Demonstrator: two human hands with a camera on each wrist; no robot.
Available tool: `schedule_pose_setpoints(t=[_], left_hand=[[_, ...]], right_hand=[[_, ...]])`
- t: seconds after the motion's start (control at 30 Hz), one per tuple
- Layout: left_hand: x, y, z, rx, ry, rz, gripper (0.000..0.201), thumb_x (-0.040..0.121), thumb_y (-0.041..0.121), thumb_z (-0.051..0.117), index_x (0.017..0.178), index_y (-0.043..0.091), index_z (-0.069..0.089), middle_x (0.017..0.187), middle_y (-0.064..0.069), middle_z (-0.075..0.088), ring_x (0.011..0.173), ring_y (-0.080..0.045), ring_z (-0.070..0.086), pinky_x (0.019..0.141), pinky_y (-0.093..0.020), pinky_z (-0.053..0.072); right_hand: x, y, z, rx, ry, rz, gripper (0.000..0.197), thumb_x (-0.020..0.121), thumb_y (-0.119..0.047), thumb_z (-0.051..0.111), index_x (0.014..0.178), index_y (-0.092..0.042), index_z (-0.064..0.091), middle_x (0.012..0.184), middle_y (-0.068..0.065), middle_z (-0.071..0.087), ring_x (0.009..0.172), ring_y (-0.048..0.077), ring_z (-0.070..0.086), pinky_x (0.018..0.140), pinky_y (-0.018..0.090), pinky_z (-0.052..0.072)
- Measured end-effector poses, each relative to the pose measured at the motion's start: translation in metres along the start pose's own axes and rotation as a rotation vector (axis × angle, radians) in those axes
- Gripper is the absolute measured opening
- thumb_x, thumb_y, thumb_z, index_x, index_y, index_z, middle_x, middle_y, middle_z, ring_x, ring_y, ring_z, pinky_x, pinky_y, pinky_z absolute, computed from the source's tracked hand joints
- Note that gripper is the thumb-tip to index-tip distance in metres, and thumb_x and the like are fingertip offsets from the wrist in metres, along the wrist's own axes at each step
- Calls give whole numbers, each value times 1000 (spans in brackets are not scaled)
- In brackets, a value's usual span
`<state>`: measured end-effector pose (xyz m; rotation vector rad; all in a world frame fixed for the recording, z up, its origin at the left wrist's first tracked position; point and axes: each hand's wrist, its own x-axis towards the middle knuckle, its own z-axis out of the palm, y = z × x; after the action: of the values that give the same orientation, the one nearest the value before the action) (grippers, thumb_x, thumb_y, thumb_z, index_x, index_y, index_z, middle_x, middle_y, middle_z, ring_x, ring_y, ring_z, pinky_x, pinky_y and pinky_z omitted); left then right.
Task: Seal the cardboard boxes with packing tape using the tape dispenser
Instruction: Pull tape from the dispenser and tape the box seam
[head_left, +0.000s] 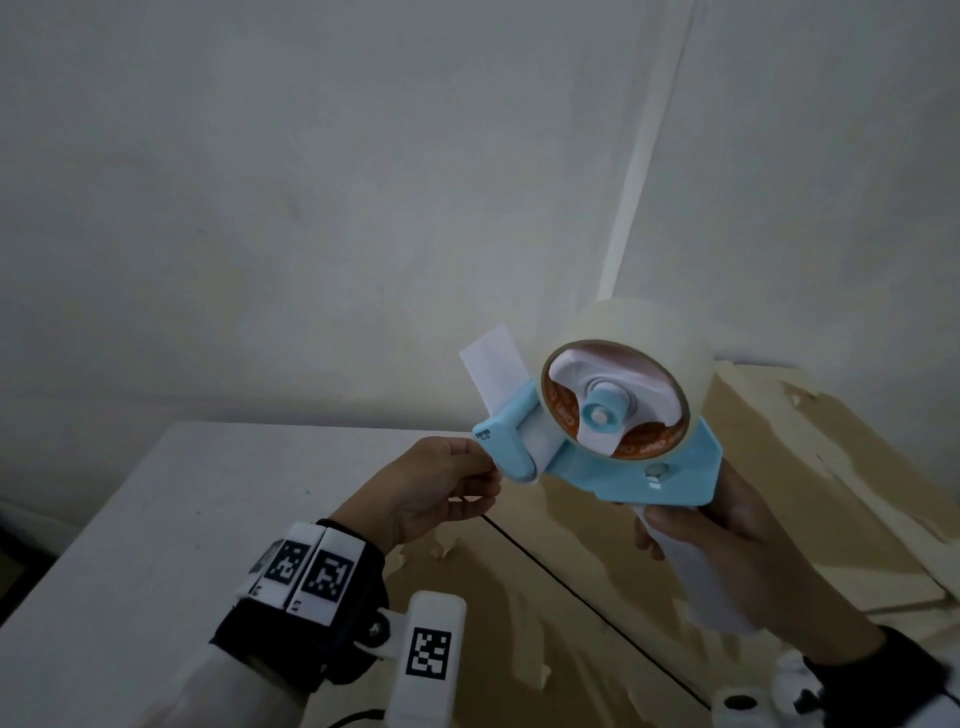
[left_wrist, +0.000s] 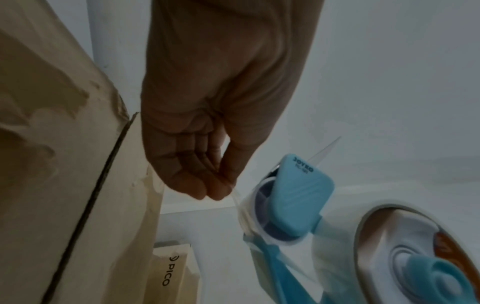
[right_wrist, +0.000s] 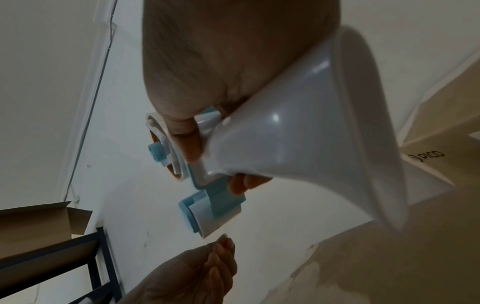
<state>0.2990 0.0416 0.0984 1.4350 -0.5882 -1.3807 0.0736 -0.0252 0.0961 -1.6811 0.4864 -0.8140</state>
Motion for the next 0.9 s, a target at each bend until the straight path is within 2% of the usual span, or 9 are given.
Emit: schedule_pose_setpoints(t=[0.2,0.3,0.4,0.5,0.57,0.67,0.77,0.83,0.9], left_hand=[[4,1,-1,40,42,39,19,92,9,51,75,7,62,59,-1,56,45,-3,53,51,-15,52],[6,4,-5,126,51,57,19,90,6,54,73,10,62,57,2,59,44,-1,54,49,-13,49],[9,8,-11,214,66,75,22,88,2,56,69,13,61,47,7,61,43,1,56,46,-12,47],[14,13,-20,322,91,82,24,88,-2,51,68,9,59,57,-4,58,51,-10,53,51,-20,45],[17,15,-27,367,90,84,20,88,-4,50,74,6,58,69,-11,56,56,-13,51,55,-23,45],[21,16,-36,392,76,91,19,89,-3,50,77,9,57,69,-8,55,43,-2,54,45,-15,46],[26,17,-40,444,64,85,21,89,-2,51,72,9,57,57,-2,55,37,0,49,42,-12,43],[31,18,-53,469,153,94,22,87,0,55,66,8,56,51,-2,55,34,1,47,40,-11,42],[31,21,-77,441,267,96,21,88,8,58,67,7,59,56,-4,58,35,1,49,41,-10,43]], right_hand=[[1,-4,2,-40,-6,2,43,54,-68,69,88,-43,61,69,-10,65,60,13,61,54,22,51],[4,-5,6,-71,-25,4,27,60,-53,69,85,-47,59,67,-14,63,59,10,58,55,23,50],[8,-2,13,-88,-28,-18,25,66,-43,63,90,-45,56,67,-1,59,58,13,54,53,23,47],[12,-1,21,-74,-54,-51,22,72,-34,56,94,-37,53,69,11,54,55,22,49,50,24,44],[14,-1,24,-81,-72,-48,31,70,-35,58,99,-30,51,70,-5,62,57,9,55,53,15,44],[16,4,25,-131,-60,-21,50,67,-34,68,111,-16,51,90,-26,66,79,-7,62,63,5,45],[18,4,26,-168,-62,26,46,69,-33,72,108,-20,52,93,-28,65,81,-9,62,62,3,45],[17,0,20,-168,-24,54,38,72,-26,77,102,-24,54,89,-28,67,80,-9,64,62,5,46],[10,1,4,-172,15,96,44,59,-38,83,94,-29,58,82,-24,70,71,-6,65,57,11,48]])
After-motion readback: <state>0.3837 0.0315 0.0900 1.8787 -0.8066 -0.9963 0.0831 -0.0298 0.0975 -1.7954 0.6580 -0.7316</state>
